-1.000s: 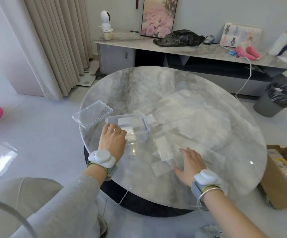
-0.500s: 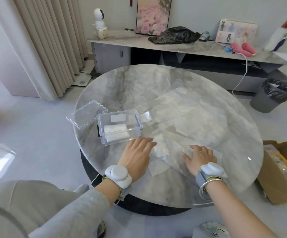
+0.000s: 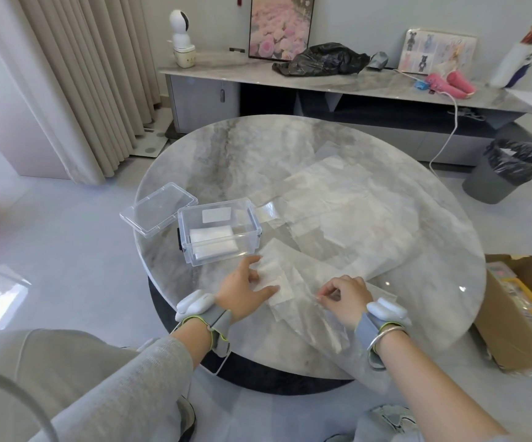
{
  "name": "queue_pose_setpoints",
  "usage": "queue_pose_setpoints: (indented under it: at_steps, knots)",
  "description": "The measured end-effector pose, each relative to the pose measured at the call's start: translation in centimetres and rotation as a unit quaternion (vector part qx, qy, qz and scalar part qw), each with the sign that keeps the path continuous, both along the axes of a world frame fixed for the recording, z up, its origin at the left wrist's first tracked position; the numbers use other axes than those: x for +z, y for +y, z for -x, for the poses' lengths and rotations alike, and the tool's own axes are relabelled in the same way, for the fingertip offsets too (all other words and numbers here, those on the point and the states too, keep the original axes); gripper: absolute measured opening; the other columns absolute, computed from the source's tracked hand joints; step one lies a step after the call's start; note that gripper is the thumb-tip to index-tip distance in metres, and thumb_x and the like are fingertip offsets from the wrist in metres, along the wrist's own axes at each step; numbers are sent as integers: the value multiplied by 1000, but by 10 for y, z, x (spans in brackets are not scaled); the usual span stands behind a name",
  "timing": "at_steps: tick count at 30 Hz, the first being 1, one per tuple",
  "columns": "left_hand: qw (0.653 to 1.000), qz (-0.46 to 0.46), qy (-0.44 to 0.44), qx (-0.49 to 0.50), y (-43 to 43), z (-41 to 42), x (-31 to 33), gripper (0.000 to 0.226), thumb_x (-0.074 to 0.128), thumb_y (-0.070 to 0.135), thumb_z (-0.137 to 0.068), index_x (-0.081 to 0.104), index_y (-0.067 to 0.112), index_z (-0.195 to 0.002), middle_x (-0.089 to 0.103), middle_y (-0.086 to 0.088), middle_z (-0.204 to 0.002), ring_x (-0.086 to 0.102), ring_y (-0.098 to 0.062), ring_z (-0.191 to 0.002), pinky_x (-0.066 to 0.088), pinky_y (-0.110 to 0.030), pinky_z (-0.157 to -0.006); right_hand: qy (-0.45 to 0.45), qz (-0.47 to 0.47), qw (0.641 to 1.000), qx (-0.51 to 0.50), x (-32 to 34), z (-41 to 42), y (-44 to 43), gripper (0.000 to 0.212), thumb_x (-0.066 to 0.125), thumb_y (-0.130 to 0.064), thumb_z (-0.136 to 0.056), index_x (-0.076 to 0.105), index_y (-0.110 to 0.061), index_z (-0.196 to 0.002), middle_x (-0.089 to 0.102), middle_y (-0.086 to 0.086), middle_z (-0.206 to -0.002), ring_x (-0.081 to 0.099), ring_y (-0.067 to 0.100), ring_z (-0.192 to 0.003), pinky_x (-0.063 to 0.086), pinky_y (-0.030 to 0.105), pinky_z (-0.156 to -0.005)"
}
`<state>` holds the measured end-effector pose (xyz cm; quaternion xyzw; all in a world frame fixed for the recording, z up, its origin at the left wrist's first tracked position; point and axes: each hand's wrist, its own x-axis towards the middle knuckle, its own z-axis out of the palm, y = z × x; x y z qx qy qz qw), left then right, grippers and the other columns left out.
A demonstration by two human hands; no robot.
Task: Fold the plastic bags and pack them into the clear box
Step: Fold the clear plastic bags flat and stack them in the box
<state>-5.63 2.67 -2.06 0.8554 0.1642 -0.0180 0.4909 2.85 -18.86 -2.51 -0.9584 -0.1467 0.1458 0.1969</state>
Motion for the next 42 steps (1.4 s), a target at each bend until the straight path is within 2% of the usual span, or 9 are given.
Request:
queue_pose_setpoints:
  at_steps: [4,9,14,17,20,27,35,39,42]
  knots:
    - [998,34,35,29,2,2,1,79,77,50,-76,37,25,-139,64,3,-90,60,-12,-96,46,-26,-86,0,-48,999,7,-1,9,5,16,69,-40,-81,53,-39,-78,55,-16,-83,47,15,-102,45,34,-89]
    - [998,-42,55,-6,10,9,-3,75,79,30,-78,38,22,-141,58,7,-74,57,-12,-77,50,-30,-80,49,-40,998,9,-7,13,5,36,72,-43,-78,50,-36,-106,53,-10,-90,46,11,-94,46,31,-86]
    - [986,-143,75,-44,26,16,-3,70,75,32,-79,40,28,-139,64,-1,-109,61,-20,-97,50,-36,-88,21,-25,999,41,-8,12,5,12,68,-36,-84,57,-35,-90,54,-15,-82,43,17,-103,42,29,-88]
    - [995,-31,84,-31,32,22,-1,67,77,41,-80,45,22,-136,71,2,-99,66,-15,-92,51,-30,-86,0,-9,999,52,-10,13,8,15,67,-36,-84,54,-40,-77,52,-15,-80,42,17,-103,41,28,-87]
    - [991,81,97,-46,33,30,2,81,81,53,-70,42,26,-135,74,8,-92,67,-4,-94,47,-21,-84,-6,-2,999,53,-13,11,11,12,65,-39,-86,56,-36,-80,51,-15,-82,41,15,-103,40,27,-88]
    - [989,-69,75,-109,32,35,-9,81,83,41,-68,44,31,-138,68,9,-104,62,-11,-101,48,-36,-98,-33,-16,998,55,-16,10,11,10,64,-35,-89,58,-32,-81,62,-9,-93,42,18,-103,38,27,-87]
    - [962,-201,72,-168,42,36,2,60,59,29,-79,44,33,-136,62,6,-103,52,-16,-106,39,-29,-97,-63,-24,995,73,-19,10,12,14,63,-36,-90,67,-23,-88,64,-7,-93,42,19,-101,38,28,-85]
    - [948,-288,86,-110,46,34,1,50,42,20,-90,41,36,-137,60,2,-107,56,-22,-100,47,-32,-87,-67,-19,994,85,-16,12,15,14,62,-39,-90,66,-26,-87,63,-9,-91,42,19,-100,39,30,-87]
    - [973,-222,61,-34,41,32,3,39,33,23,-101,41,28,-138,64,1,-94,59,-22,-90,48,-35,-80,-64,-24,994,86,-13,15,18,13,62,-39,-89,66,-27,-88,63,-10,-91,43,19,-100,40,31,-87]
